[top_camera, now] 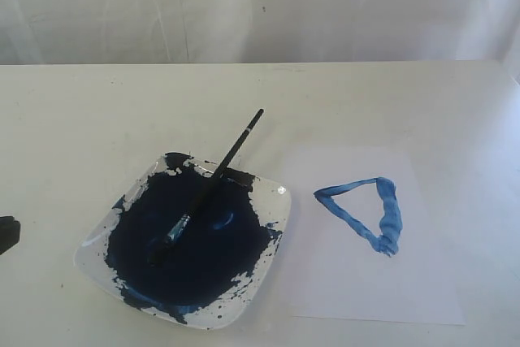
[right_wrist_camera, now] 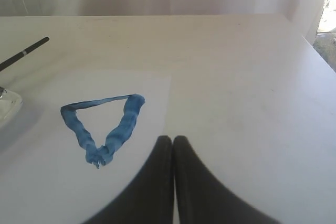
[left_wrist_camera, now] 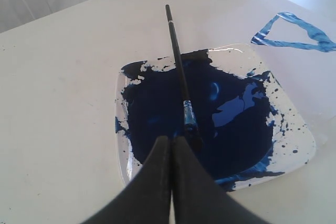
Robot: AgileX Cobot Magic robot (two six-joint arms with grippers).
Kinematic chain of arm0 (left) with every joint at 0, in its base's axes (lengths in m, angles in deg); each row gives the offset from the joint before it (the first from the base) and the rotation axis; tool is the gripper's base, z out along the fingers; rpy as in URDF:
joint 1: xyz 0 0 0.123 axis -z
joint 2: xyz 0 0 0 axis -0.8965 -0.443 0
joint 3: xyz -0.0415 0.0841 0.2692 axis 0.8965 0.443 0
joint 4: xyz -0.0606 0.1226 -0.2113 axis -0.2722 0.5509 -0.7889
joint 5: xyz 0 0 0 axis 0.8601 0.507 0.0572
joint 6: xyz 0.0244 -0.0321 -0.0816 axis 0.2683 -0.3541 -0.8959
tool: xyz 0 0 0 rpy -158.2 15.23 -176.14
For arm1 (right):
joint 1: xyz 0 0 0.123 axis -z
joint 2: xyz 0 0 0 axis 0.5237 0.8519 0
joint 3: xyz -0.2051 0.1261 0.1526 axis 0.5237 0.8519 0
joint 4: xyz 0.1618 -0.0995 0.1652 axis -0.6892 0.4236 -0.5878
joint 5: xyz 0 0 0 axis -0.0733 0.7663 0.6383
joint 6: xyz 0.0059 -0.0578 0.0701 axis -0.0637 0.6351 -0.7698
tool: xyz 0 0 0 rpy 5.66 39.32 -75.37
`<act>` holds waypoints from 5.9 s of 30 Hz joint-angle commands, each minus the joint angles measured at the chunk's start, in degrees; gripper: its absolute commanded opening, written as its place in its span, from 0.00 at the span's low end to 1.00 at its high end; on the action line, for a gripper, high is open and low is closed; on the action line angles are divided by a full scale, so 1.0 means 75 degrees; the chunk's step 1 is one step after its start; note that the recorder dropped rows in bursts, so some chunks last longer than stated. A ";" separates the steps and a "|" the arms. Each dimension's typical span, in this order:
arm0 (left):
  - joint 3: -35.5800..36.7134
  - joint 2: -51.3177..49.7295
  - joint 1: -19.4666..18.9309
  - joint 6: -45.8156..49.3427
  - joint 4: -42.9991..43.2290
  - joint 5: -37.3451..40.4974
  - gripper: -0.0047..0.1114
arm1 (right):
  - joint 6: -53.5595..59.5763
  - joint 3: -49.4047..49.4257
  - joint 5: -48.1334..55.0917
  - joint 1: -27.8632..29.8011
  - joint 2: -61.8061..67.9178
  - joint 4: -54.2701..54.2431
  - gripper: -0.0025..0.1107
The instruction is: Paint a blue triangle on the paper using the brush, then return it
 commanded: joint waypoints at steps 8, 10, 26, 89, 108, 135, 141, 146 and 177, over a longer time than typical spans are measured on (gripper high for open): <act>0.0052 0.0053 0.0047 -0.0005 -0.0031 -0.0014 0.04 | 0.0000 -0.0004 -0.0095 -0.0018 -0.0043 0.0000 0.02; 0.0052 0.0088 0.0009 -0.0005 -0.0031 -0.0014 0.04 | 0.0000 -0.0004 -0.0095 -0.0018 -0.0043 0.0000 0.02; 0.0052 0.3335 -0.4148 -0.0005 -0.0031 -0.0030 0.04 | 0.0000 -0.0004 -0.0080 -0.0018 -0.0043 0.0000 0.02; 0.2027 0.3335 -0.4135 -0.1581 0.1674 0.1203 0.04 | 0.0000 -0.0004 -0.0080 -0.0018 -0.0043 0.0000 0.02; 0.2027 0.3335 -0.4135 -0.1581 0.1674 0.1203 0.04 | 0.0000 -0.0004 -0.0080 -0.0018 -0.0043 0.0000 0.02; 0.2027 0.3335 -0.4135 -0.1581 0.1674 0.1203 0.04 | 0.0000 -0.0004 -0.0080 -0.0018 -0.0043 0.0000 0.02; 0.2027 0.3335 -0.4135 -0.1581 0.1674 0.1203 0.04 | 0.0000 -0.0004 -0.0080 -0.0018 -0.0043 0.0000 0.02; 0.2027 0.3335 -0.4135 -0.1581 0.1674 0.1203 0.04 | 0.0000 -0.0004 -0.0080 -0.0018 -0.0043 0.0000 0.02; 0.2027 0.3335 -0.4135 -0.1581 0.1674 0.1203 0.04 | 0.0000 -0.0004 -0.0080 -0.0018 -0.0043 0.0000 0.02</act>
